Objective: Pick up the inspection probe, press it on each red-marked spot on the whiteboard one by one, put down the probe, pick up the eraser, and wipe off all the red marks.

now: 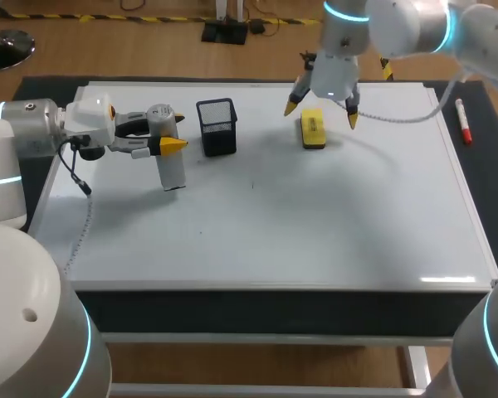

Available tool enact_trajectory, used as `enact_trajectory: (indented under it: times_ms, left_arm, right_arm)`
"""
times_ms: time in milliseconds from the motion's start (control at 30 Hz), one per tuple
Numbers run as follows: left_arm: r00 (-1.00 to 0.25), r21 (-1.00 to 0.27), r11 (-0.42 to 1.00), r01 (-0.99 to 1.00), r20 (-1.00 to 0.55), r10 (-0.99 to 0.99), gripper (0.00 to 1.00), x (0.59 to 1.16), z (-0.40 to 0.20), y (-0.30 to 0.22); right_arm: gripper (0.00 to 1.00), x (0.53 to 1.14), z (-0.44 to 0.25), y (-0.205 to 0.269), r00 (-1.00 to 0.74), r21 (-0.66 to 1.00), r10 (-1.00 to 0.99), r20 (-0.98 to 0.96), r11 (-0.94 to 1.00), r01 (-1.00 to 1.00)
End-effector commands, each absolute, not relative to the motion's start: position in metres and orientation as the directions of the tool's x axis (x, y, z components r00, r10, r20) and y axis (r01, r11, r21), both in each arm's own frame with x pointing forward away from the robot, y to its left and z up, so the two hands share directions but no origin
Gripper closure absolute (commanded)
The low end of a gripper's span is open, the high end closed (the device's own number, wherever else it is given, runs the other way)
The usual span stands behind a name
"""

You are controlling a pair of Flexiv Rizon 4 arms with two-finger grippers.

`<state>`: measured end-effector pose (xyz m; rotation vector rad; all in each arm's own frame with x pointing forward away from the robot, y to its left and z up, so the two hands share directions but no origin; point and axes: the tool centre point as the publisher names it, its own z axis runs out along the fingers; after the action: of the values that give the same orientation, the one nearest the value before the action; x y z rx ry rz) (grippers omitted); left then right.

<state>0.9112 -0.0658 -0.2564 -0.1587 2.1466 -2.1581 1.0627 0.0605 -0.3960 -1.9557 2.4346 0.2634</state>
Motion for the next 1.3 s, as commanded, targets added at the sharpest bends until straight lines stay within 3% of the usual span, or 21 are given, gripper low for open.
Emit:
enact_trajectory:
  times_ms: [33, 233, 533, 1100, 1300]
  left_arm:
    - [-0.991, -1.000, -0.006, -0.008, 0.009, -0.136, 1.00, 0.912, -0.256, -0.066]
    - [-0.991, -1.000, -0.006, -0.008, 0.009, -0.136, 1.00, 0.912, -0.256, -0.066]
    - [-0.991, -1.000, -0.006, -0.008, 0.009, -0.136, 1.00, 0.912, -0.256, -0.066]
    - [-0.991, -1.000, -0.006, -0.008, 0.009, -0.136, 1.00, 0.912, -0.256, -0.066]
    - [-0.991, -1.000, -0.006, -0.008, 0.009, -0.136, 1.00, 0.912, -0.256, -0.066]
  right_arm:
    - [0.00, 1.062, -0.371, 0.047, -0.303, 0.176, -0.941, -0.149, 0.276, -0.945]
    - [0.00, 1.070, -0.346, 0.035, -0.546, 0.405, -0.836, -0.056, 0.481, -0.778]
    - [0.00, 1.076, -0.300, 0.013, -0.705, 0.513, -0.699, -0.117, 0.566, -0.645]
    - [0.00, 1.065, -0.249, -0.026, -0.846, 0.538, -0.396, -0.357, 0.653, -0.533]
    - [0.00, 1.062, -0.242, -0.030, -0.867, 0.561, -0.374, -0.329, 0.661, -0.498]
